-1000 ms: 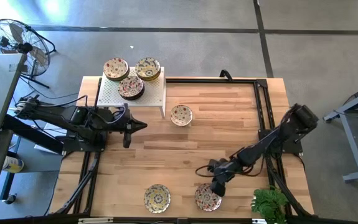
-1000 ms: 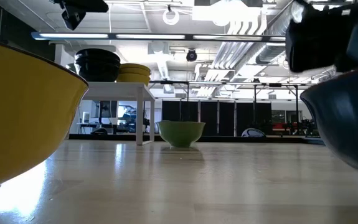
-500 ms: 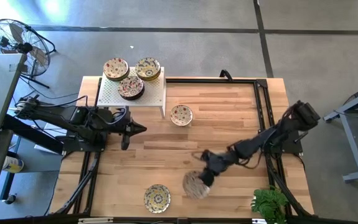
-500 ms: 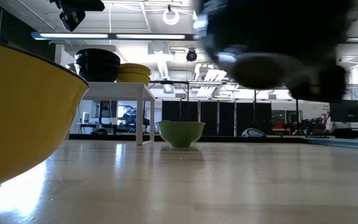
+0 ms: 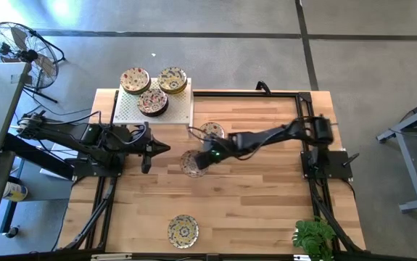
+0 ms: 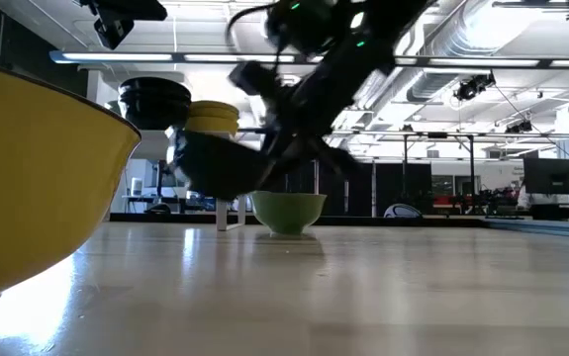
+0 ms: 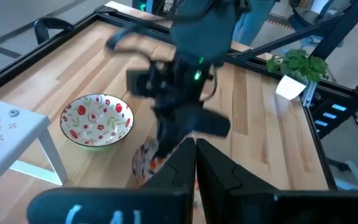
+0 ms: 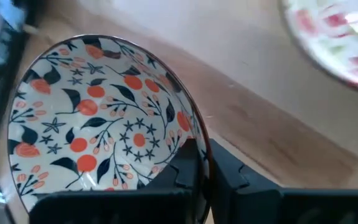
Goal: Pick & Place Mini bowls
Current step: Stack the orange patterned bowl on the orange patterned bowl on the shelf
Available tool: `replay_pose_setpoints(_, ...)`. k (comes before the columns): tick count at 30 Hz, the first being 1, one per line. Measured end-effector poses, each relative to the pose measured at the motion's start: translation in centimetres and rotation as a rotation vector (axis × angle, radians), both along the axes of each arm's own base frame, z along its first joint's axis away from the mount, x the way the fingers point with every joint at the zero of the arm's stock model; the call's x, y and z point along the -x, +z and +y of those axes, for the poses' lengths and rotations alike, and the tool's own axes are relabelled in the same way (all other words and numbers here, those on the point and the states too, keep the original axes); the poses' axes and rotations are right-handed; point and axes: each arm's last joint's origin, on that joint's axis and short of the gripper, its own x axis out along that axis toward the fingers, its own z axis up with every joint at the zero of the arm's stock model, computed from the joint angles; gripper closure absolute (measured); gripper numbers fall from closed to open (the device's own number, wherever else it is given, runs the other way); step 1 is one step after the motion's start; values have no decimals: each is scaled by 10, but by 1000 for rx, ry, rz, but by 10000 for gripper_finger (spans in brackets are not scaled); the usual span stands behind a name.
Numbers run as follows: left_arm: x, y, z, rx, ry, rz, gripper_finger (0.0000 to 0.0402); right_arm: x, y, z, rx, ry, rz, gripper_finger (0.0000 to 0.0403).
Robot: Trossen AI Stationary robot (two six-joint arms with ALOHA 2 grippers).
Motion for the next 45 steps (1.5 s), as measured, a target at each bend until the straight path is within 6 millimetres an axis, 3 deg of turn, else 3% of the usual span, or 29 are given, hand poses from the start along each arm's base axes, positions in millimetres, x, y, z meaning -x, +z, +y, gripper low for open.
replay_pose_setpoints(4, 0, -1, 0, -1, 0, 6, 390, -24, -7, 1, -28, 54, 11, 387)
replay_pose_setpoints(8, 1, -2, 0, -5, 2, 17, 390, -34, -18, 2, -34, 83, 54, 371)
replay_pose_setpoints(20, -2, -4, -2, 14, -55, 44, 390, -36, -12, 3, -30, 141, 33, 290)
replay_pose_setpoints(24, -4, -9, -4, 22, -89, 85, 390, -29, 11, 2, 5, 154, 4, 263)
replay_pose_setpoints(30, -16, -24, -8, 23, -144, 214, 390, -3, 63, -1, 197, 199, -6, 251)
replay_pose_setpoints(34, -30, -38, -14, 33, -213, 301, 390, 23, 89, -1, 342, 243, 3, 281)
replay_pose_setpoints(40, -50, -60, -30, -2, -329, 444, 389, 73, 75, 0, 310, 278, 36, 353)
replay_pose_setpoints(45, -73, -65, -44, -52, -329, 539, 389, 121, 65, 0, 275, 221, 16, 374)
